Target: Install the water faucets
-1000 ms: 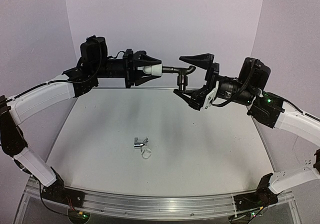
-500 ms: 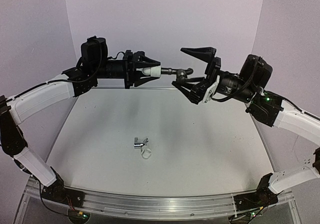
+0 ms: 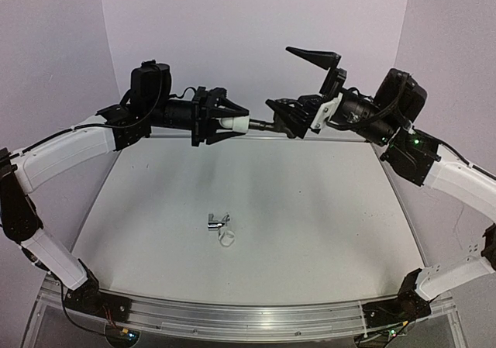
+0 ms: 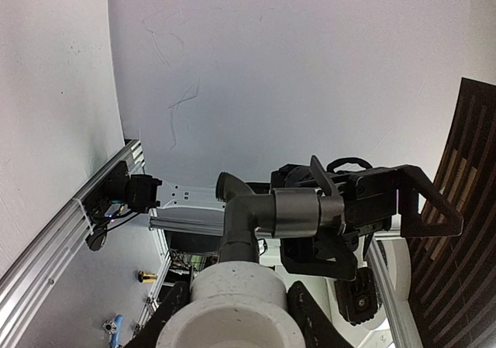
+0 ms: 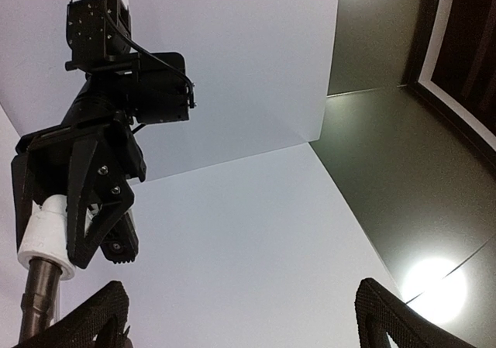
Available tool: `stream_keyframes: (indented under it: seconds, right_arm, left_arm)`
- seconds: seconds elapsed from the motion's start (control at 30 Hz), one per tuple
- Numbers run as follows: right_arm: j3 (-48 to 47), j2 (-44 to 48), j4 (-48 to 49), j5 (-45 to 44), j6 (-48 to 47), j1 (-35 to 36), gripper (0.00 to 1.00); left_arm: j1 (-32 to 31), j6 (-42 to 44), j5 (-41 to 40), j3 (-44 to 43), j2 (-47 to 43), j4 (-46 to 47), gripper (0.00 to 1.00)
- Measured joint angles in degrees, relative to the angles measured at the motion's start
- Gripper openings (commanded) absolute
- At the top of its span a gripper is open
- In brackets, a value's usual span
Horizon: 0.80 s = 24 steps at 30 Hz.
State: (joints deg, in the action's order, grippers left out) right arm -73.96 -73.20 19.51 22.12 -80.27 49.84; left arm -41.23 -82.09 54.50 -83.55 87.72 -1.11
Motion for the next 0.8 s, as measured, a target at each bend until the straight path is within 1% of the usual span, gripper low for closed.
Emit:
stream_keyframes:
  seconds: [0.33,0.8]
  right_arm:
    - [-0.32,-0.73,-2.3,-0.26,1.84,-2.19,0.98]
    - [-1.89,-1.43,-8.52,0.5,4.84,-3.18,0.98]
  left_arm:
    - [0.04,1.61,0.79,0.0,-0.02,-3.07,0.0]
    - [0.16,2.87,1.25,-0.13,-0.12,-6.3,0.0]
